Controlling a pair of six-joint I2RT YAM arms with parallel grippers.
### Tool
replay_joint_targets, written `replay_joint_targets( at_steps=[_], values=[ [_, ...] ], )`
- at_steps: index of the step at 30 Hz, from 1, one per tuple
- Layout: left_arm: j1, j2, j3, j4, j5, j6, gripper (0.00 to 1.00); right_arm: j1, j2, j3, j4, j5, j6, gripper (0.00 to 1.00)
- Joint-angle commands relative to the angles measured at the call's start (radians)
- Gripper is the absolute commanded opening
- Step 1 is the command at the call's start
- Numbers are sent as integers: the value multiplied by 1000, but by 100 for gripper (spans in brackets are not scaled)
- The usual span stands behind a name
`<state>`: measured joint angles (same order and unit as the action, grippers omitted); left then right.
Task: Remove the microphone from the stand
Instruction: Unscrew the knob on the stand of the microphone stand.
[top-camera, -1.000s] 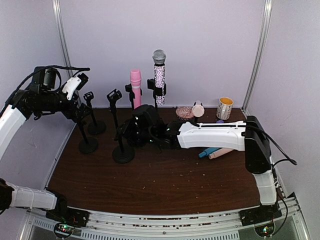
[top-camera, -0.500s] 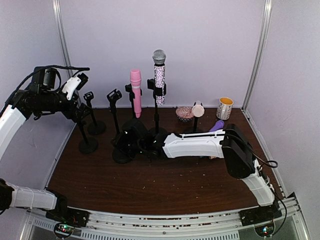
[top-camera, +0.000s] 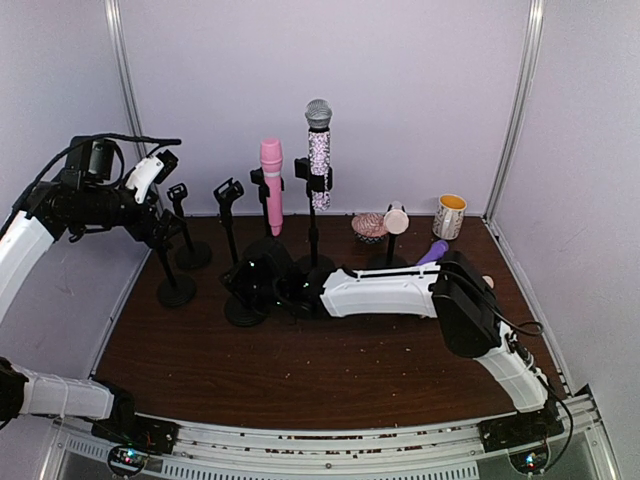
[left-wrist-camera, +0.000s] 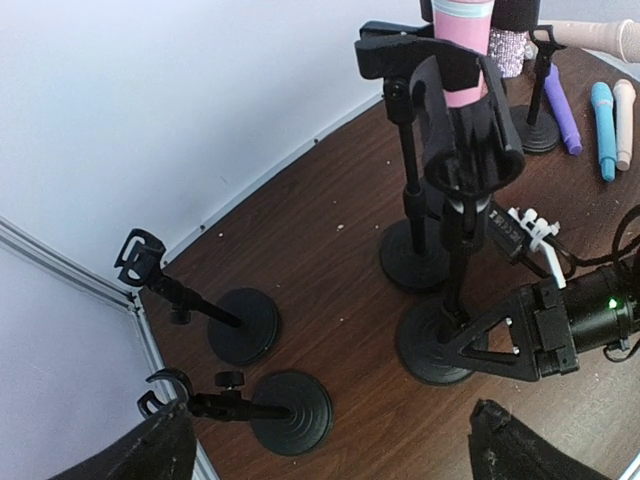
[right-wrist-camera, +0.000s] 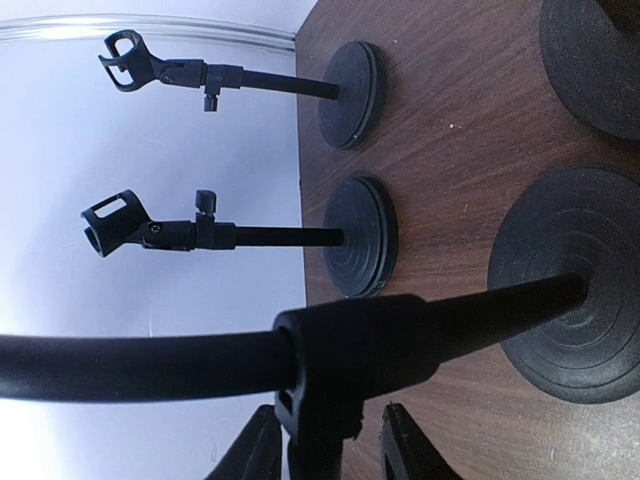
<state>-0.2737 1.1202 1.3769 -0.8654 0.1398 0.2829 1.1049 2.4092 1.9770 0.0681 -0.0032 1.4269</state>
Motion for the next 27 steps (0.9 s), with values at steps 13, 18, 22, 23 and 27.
replay_joint_targets(
  at_steps=[13,18,22,23,27],
  values=[
    [10,-17,-29,54,31,7,98,-27,11,23,36,21,35,19],
    [10,-21,-30,58,24,15,98,-28,-11,14,30,24,7,9],
    [10,-19,-32,60,25,10,98,-27,-74,-70,51,32,-8,0],
    [10,-18,-32,60,27,6,98,-27,-94,-93,61,30,-13,0],
    [10,-15,-36,60,33,1,97,-28,-176,-193,82,-16,-49,0]
  ],
)
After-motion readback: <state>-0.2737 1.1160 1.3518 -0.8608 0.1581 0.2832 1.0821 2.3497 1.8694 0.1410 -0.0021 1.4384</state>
